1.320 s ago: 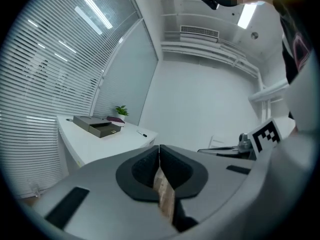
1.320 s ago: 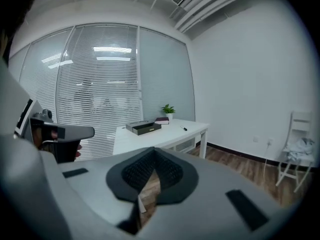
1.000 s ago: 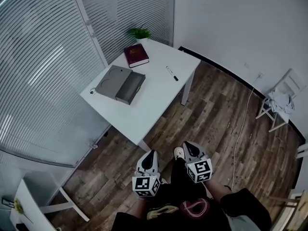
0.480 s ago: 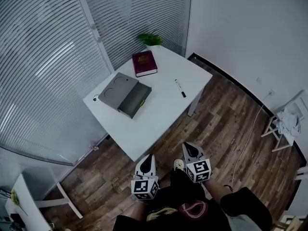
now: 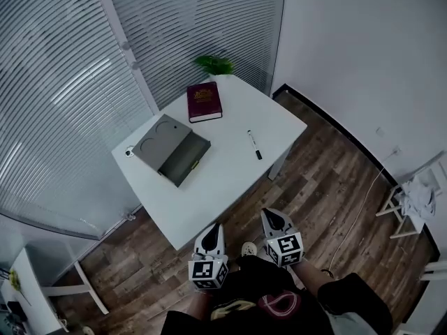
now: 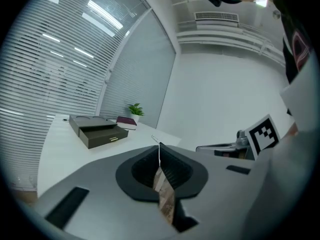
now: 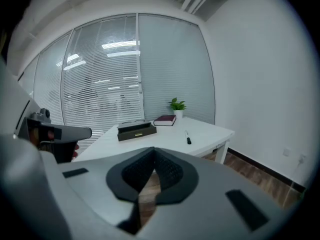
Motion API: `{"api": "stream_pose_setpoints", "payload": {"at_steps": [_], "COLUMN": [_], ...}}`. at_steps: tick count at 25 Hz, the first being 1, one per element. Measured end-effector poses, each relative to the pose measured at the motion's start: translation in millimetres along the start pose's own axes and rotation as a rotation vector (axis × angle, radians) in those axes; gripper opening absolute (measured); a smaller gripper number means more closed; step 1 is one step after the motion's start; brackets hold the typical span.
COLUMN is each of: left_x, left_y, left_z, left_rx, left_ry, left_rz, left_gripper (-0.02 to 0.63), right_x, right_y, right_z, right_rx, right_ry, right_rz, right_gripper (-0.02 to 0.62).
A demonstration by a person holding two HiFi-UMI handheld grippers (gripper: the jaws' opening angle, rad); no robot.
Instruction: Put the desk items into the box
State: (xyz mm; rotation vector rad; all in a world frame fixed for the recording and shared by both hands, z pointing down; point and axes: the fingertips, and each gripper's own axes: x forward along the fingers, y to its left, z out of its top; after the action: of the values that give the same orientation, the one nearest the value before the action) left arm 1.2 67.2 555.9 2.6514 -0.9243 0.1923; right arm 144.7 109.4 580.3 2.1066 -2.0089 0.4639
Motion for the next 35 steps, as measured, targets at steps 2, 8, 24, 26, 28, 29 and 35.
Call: {"api": "stream_pose_setpoints", "payload": {"at_steps": [2, 8, 24, 26, 28, 29, 35], "left_x": [15, 51, 86, 89, 93, 95, 104], "left_y": [-9, -24, -25, -19, -11, -6, 25], "left_z": [2, 2, -1, 6, 12, 16, 38], "left_rx": [-0.002, -0.026, -0.043, -0.039, -0.028, -0.028, -0.014], "left_ry": [0.000, -0.006, 0.027, 0.014, 0.003, -0.001, -0.006], "left_rz": [0.000, -0.016, -0.060, -0.067, -0.072, -0.075, -0.085], "left_gripper": [0.020, 0.020, 0.020, 0.020, 0.020, 0.020, 0.020], "right_x": [3, 13, 19, 26, 33, 37, 68], "right_y": [-16, -55, -87, -87, -86, -85, -74], "right_z": [2, 2, -4, 1, 8, 12, 33], "right_rx": [0.002, 0.028, 0.068, 0.069, 0.075, 0.081, 0.095], "right_ry": [-0.001, 0.011, 0.032, 0.025, 0.015, 0.013, 0.009], "right_rz": [-0.002, -0.024, -0.094, -0.108, -0.117, -0.120, -0.133], "right_gripper": [0.011, 0.011, 0.011, 0.011, 0.011, 0.011, 0.011]}}
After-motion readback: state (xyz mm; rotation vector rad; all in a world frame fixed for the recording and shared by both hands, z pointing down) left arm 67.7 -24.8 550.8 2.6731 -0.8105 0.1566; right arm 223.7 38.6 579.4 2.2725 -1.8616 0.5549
